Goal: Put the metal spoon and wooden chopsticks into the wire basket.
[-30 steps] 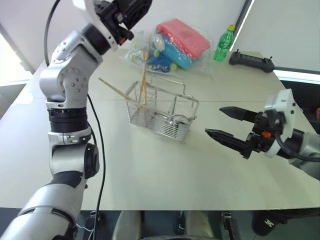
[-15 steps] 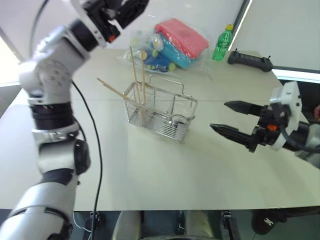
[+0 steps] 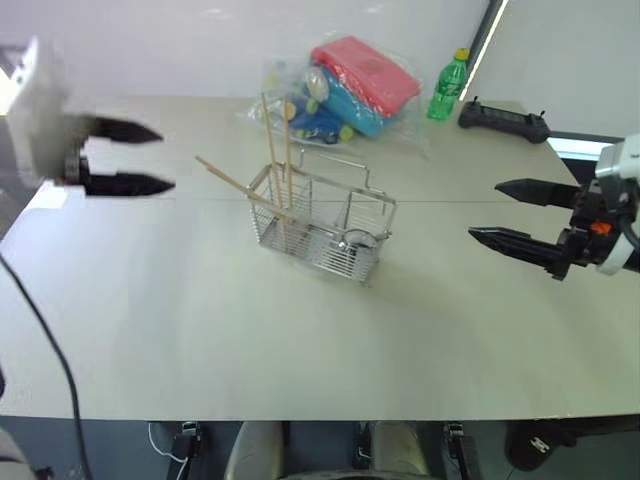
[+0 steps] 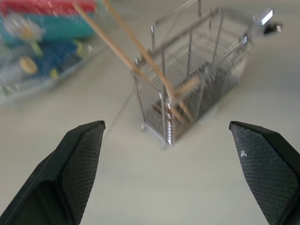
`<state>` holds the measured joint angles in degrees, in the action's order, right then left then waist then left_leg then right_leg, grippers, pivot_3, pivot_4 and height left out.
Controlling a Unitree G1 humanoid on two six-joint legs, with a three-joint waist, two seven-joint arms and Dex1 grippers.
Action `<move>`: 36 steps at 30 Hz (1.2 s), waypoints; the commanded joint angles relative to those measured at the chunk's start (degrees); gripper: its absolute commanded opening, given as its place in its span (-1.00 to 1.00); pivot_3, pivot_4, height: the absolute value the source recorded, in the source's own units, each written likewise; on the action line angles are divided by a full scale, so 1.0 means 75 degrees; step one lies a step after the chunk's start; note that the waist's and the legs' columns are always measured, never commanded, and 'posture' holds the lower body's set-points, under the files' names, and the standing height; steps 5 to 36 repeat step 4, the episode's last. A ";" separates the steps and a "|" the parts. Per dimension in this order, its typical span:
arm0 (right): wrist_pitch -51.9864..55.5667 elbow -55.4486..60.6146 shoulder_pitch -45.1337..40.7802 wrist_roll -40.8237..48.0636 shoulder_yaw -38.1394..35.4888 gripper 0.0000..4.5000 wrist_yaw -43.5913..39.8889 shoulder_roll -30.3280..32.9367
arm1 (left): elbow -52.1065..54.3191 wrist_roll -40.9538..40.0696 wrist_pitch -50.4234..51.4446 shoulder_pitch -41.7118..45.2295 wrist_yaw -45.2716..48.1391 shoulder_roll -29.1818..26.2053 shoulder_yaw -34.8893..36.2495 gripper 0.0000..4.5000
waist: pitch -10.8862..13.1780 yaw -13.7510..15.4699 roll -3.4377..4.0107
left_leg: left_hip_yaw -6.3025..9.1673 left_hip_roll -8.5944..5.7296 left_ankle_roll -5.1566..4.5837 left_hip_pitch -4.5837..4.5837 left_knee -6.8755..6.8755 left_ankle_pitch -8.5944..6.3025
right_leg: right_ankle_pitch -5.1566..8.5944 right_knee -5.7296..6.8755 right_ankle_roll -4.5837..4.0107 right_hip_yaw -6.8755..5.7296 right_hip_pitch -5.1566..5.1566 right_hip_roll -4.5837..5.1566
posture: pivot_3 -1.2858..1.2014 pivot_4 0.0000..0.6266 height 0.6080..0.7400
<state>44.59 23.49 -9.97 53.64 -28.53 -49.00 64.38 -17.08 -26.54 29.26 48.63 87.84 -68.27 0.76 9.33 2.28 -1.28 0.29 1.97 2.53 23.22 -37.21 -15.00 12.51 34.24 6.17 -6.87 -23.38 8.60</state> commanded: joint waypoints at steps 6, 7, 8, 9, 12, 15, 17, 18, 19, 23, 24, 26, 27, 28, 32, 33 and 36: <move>-0.0148 0.0070 -0.0250 -0.0139 0.0089 1.00 -0.0155 -0.0139 | 0.0607 0.0163 -0.0484 -0.0648 0.0182 -0.0299 0.0412 0.99 | 0.0001 0.0008 0.0000 | 0.0000 -0.0002 0.0000 0.0008 0.0000 0.0000 | 0.0000 -0.0003 0.0000 0.0000 -0.0001 0.0002 | 0.03 -0.52 0.06; -0.0148 0.0070 -0.0250 -0.0139 0.0089 1.00 -0.0155 -0.0139 | 0.0607 0.0163 -0.0484 -0.0648 0.0182 -0.0299 0.0412 0.99 | 0.0001 0.0008 0.0000 | 0.0000 -0.0002 0.0000 0.0008 0.0000 0.0000 | 0.0000 -0.0003 0.0000 0.0000 -0.0001 0.0002 | 0.03 -0.52 0.06; -0.0148 0.0070 -0.0250 -0.0139 0.0089 1.00 -0.0155 -0.0139 | 0.0607 0.0163 -0.0484 -0.0648 0.0182 -0.0299 0.0412 0.99 | 0.0001 0.0008 0.0000 | 0.0000 -0.0002 0.0000 0.0008 0.0000 0.0000 | 0.0000 -0.0003 0.0000 0.0000 -0.0001 0.0002 | 0.03 -0.52 0.06; -0.0148 0.0070 -0.0250 -0.0139 0.0089 1.00 -0.0155 -0.0139 | 0.0607 0.0163 -0.0484 -0.0648 0.0182 -0.0299 0.0412 0.99 | 0.0001 0.0008 0.0000 | 0.0000 -0.0002 0.0000 0.0008 0.0000 0.0000 | 0.0000 -0.0003 0.0000 0.0000 -0.0001 0.0002 | 0.03 -0.52 0.06; -0.0148 0.0070 -0.0250 -0.0139 0.0089 1.00 -0.0155 -0.0139 | 0.0607 0.0163 -0.0484 -0.0648 0.0182 -0.0299 0.0412 0.99 | 0.0001 0.0008 0.0000 | 0.0000 -0.0002 0.0000 0.0008 0.0000 0.0000 | 0.0000 -0.0003 0.0000 0.0000 -0.0001 0.0002 | 0.03 -0.52 0.06; -0.0148 0.0070 -0.0250 -0.0139 0.0089 1.00 -0.0155 -0.0139 | 0.0607 0.0163 -0.0484 -0.0648 0.0182 -0.0299 0.0412 0.99 | 0.0001 0.0008 0.0000 | 0.0000 -0.0002 0.0000 0.0008 0.0000 0.0000 | 0.0000 -0.0003 0.0000 0.0000 -0.0001 0.0002 | 0.03 -0.52 0.06; -0.0148 0.0070 -0.0250 -0.0139 0.0089 1.00 -0.0155 -0.0139 | 0.0607 0.0163 -0.0484 -0.0648 0.0182 -0.0299 0.0412 0.99 | 0.0001 0.0008 0.0000 | 0.0000 -0.0002 0.0000 0.0008 0.0000 0.0000 | 0.0000 -0.0003 0.0000 0.0000 -0.0001 0.0002 | 0.03 -0.52 0.06; -0.0148 0.0070 -0.0250 -0.0139 0.0089 1.00 -0.0155 -0.0139 | 0.0607 0.0163 -0.0484 -0.0648 0.0182 -0.0299 0.0412 0.99 | 0.0001 0.0008 0.0000 | 0.0000 -0.0002 0.0000 0.0008 0.0000 0.0000 | 0.0000 -0.0003 0.0000 0.0000 -0.0001 0.0002 | 0.03 -0.52 0.06; -0.0148 0.0070 -0.0250 -0.0139 0.0089 1.00 -0.0155 -0.0139 | 0.0607 0.0163 -0.0484 -0.0648 0.0182 -0.0299 0.0412 0.99 | 0.0001 0.0008 0.0000 | 0.0000 -0.0002 0.0000 0.0008 0.0000 0.0000 | 0.0000 -0.0003 0.0000 0.0000 -0.0001 0.0002 | 0.03 -0.52 0.06; -0.0148 0.0070 -0.0250 -0.0139 0.0089 1.00 -0.0155 -0.0139 | 0.0607 0.0163 -0.0484 -0.0648 0.0182 -0.0299 0.0412 0.99 | 0.0001 0.0008 0.0000 | 0.0000 -0.0002 0.0000 0.0008 0.0000 0.0000 | 0.0000 -0.0003 0.0000 0.0000 -0.0001 0.0002 | 0.03 -0.52 0.06; -0.0148 0.0070 -0.0250 -0.0139 0.0089 1.00 -0.0155 -0.0139 | 0.0607 0.0163 -0.0484 -0.0648 0.0182 -0.0299 0.0412 0.99 | 0.0001 0.0008 0.0000 | 0.0000 -0.0002 0.0000 0.0008 0.0000 0.0000 | 0.0000 -0.0003 0.0000 0.0000 -0.0001 0.0002 | 0.03 -0.52 0.06; -0.0148 0.0070 -0.0250 -0.0139 0.0089 1.00 -0.0155 -0.0139 | 0.0607 0.0163 -0.0484 -0.0648 0.0182 -0.0299 0.0412 0.99 | 0.0001 0.0008 0.0000 | 0.0000 -0.0002 0.0000 0.0008 0.0000 0.0000 | 0.0000 -0.0003 0.0000 0.0000 -0.0001 0.0002 | 0.03 -0.52 0.06; -0.0148 0.0070 -0.0250 -0.0139 0.0089 1.00 -0.0155 -0.0139 | 0.0607 0.0163 -0.0484 -0.0648 0.0182 -0.0299 0.0412 0.99 | 0.0001 0.0008 0.0000 | 0.0000 -0.0002 0.0000 0.0008 0.0000 0.0000 | 0.0000 -0.0003 0.0000 0.0000 -0.0001 0.0002 | 0.03 -0.52 0.06; -0.0148 0.0070 -0.0250 -0.0139 0.0089 1.00 -0.0155 -0.0139 | 0.0607 0.0163 -0.0484 -0.0648 0.0182 -0.0299 0.0412 0.99 | 0.0001 0.0008 0.0000 | 0.0000 -0.0002 0.0000 0.0008 0.0000 0.0000 | 0.0000 -0.0003 0.0000 0.0000 -0.0001 0.0002 | 0.03 -0.52 0.06; -0.0148 0.0070 -0.0250 -0.0139 0.0089 1.00 -0.0155 -0.0139 | 0.0607 0.0163 -0.0484 -0.0648 0.0182 -0.0299 0.0412 0.99 | 0.0001 0.0008 0.0000 | 0.0000 -0.0002 0.0000 0.0008 0.0000 0.0000 | 0.0000 -0.0003 0.0000 0.0000 -0.0001 0.0002 | 0.03 -0.52 0.06; -0.0148 0.0070 -0.0250 -0.0139 0.0089 1.00 -0.0155 -0.0139 | 0.0607 0.0163 -0.0484 -0.0648 0.0182 -0.0299 0.0412 0.99 | 0.0001 0.0008 0.0000 | 0.0000 -0.0002 0.0000 0.0008 0.0000 0.0000 | 0.0000 -0.0003 0.0000 0.0000 -0.0001 0.0002 | 0.03 -0.52 0.06; -0.0148 0.0070 -0.0250 -0.0139 0.0089 1.00 -0.0155 -0.0139 | 0.0607 0.0163 -0.0484 -0.0648 0.0182 -0.0299 0.0412 0.99 | 0.0001 0.0008 0.0000 | 0.0000 -0.0002 0.0000 0.0008 0.0000 0.0000 | 0.0000 -0.0003 0.0000 0.0000 -0.0001 0.0002 | 0.03 -0.52 0.06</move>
